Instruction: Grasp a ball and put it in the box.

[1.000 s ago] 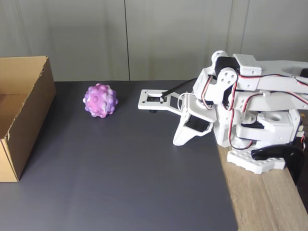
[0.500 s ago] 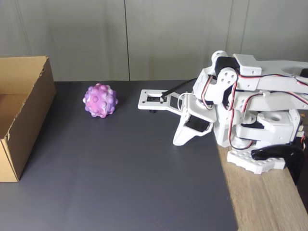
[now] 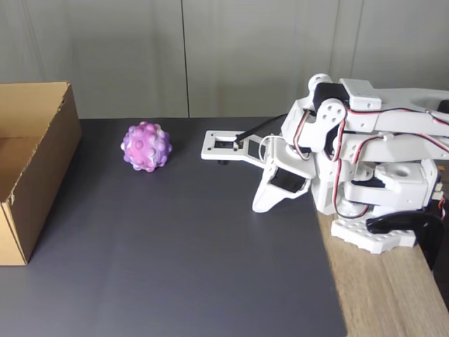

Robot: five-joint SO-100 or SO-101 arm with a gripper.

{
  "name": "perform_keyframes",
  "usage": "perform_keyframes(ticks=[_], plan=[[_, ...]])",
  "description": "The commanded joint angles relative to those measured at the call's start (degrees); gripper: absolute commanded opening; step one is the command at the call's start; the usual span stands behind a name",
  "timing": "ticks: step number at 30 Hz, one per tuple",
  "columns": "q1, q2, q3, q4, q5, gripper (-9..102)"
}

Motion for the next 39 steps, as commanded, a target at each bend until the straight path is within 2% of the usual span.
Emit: perform_keyframes(ticks=[1,15,21,26,34,39], plan=[[0.26,-0.44,0.09,0.79,-0.26,0],[-0.35,-0.44,0.09,0.88,-0.62,0],[5.19,-0.44,0.09,0.88,-0.18,0],[8.53,-0.44,0.09,-0.26,5.71,0],[10.81,-0.53,-1.67,-4.04,6.06,0],[11.95,-0.53,-6.59,-6.33,10.99,0]])
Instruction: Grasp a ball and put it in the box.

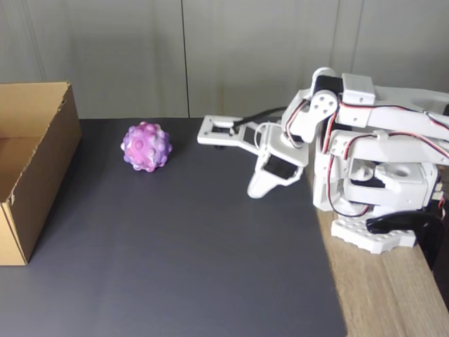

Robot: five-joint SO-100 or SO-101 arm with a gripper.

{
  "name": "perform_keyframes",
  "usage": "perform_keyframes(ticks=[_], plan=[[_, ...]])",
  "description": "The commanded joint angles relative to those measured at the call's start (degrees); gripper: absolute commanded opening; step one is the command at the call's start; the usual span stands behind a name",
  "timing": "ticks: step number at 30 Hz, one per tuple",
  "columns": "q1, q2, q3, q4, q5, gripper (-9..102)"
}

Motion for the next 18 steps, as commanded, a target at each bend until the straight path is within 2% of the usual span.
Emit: perform_keyframes(ticks=[1,7,18], plan=[[0.35,0.18,-4.66,-0.62,2.64,0],[1.85,-5.98,-13.1,0.35,3.78,0],[6.68,-46.85,-46.49,-13.36,8.44,0]])
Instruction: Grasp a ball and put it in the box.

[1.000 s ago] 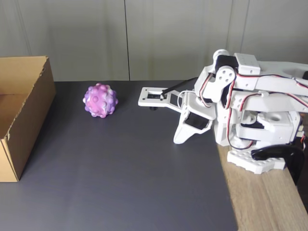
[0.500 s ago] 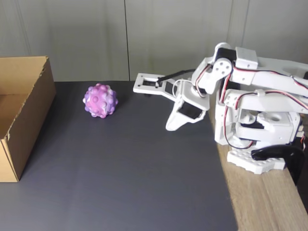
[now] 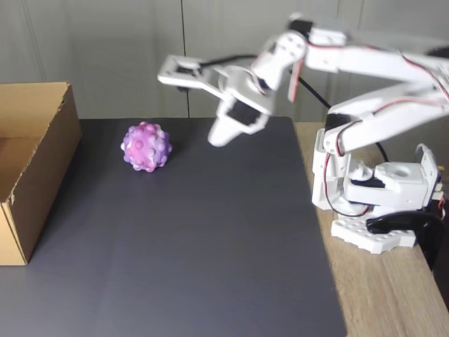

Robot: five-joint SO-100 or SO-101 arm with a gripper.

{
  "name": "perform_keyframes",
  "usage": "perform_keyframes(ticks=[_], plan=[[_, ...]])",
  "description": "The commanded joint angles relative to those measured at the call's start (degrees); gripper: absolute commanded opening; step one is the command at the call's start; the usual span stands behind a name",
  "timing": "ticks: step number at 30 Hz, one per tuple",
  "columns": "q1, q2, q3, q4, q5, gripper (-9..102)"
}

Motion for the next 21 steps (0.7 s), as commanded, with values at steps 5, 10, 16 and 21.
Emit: perform_keyframes(ticks=[5,10,16,21], plan=[[3.43,-19.07,-22.24,-4.75,2.11,0],[6.06,-24.35,-27.77,-6.68,3.16,1],[8.0,-27.16,-28.13,-9.4,3.43,8],[9.67,-29.88,-28.92,-11.87,3.6,19]])
